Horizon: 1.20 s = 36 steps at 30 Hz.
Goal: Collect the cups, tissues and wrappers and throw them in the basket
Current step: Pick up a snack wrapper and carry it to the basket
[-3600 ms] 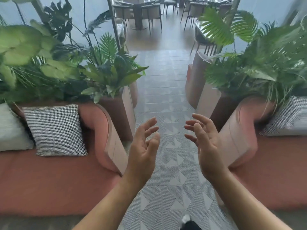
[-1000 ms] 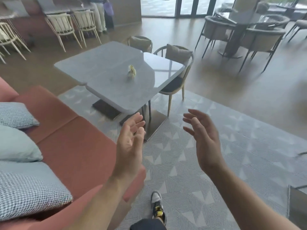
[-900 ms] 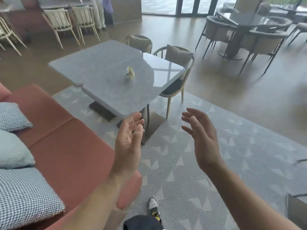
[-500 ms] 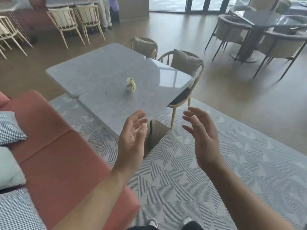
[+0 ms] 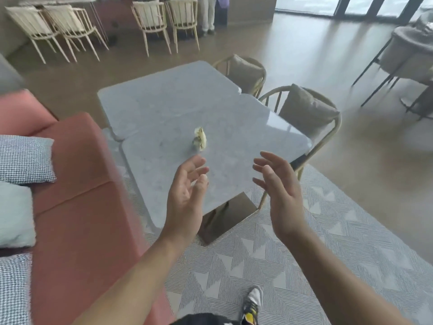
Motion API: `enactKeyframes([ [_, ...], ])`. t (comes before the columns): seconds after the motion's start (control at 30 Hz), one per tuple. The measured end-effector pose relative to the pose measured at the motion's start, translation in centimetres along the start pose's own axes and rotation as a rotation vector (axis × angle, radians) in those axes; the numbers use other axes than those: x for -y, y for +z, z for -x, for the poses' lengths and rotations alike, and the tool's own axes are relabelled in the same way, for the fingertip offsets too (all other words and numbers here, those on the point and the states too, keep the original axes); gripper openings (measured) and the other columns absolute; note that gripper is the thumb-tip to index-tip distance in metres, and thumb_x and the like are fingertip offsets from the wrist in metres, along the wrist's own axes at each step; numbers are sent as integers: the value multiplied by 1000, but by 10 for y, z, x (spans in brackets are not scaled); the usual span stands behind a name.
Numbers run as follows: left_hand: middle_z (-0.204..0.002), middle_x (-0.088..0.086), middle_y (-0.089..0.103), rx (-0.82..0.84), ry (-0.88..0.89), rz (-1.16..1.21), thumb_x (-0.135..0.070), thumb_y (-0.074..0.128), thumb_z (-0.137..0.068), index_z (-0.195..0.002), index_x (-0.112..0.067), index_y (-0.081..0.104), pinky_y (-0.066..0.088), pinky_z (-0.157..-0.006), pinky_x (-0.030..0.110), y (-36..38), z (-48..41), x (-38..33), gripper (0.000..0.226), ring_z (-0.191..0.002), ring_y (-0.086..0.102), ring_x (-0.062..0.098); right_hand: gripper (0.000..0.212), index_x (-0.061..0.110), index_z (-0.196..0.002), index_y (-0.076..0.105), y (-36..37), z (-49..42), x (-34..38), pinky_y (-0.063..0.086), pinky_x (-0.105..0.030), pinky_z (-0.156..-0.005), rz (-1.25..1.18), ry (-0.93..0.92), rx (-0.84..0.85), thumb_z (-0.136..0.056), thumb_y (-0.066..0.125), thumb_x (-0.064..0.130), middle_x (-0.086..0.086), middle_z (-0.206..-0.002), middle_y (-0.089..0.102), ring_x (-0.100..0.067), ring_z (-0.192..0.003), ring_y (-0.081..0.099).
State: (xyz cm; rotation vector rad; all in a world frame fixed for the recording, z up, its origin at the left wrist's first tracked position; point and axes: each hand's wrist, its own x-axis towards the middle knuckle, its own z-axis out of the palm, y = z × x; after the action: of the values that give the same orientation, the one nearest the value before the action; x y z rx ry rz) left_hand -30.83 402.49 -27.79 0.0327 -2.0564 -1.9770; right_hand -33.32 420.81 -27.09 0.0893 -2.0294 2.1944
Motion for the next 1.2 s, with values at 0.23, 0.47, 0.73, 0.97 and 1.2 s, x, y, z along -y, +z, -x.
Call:
enactKeyframes([
  [0.23,-141,-10,63,-178,-28,-10,-46,56,-96,-134,-43,58,49,-112,57,29,-55,22,38,-130,62,16,37,29,-128,63,-5,-96,-19,55,-46,-107,23,62,177,-94,59,44,5,-125,70,-15,-122,65],
  [0.47,-138,-10,64,-308,-64,-10,-48,58,-94,-134,-39,57,49,-111,57,21,-116,55,41,-129,63,15,41,37,-124,64,36,-173,-55,50,-52,-110,35,132,278,-87,62,53,-1,-126,67,-22,-125,62],
  [0.73,-139,-15,63,-382,-80,-6,-44,59,-93,-132,-47,56,52,-109,48,-9,-205,96,39,-129,62,13,47,44,-129,59,92,-261,-110,51,-51,-109,125,191,314,-83,66,55,1,-129,64,-14,-122,62],
  [0.97,-143,-16,57,-390,-148,-46,-30,58,-99,-137,-41,51,48,-106,23,-21,-257,137,40,-137,55,7,70,34,-146,46,129,-328,-183,46,-45,-114,286,371,371,-82,70,50,4,-142,52,-15,-131,53],
  [1.2,-148,-11,54,-492,-244,-132,-27,56,-101,-148,-21,49,44,-102,11,-9,-291,181,49,-140,49,1,90,26,-160,29,155,-389,-276,34,-37,-116,551,516,530,-87,79,44,-6,-159,33,-21,-149,36],
])
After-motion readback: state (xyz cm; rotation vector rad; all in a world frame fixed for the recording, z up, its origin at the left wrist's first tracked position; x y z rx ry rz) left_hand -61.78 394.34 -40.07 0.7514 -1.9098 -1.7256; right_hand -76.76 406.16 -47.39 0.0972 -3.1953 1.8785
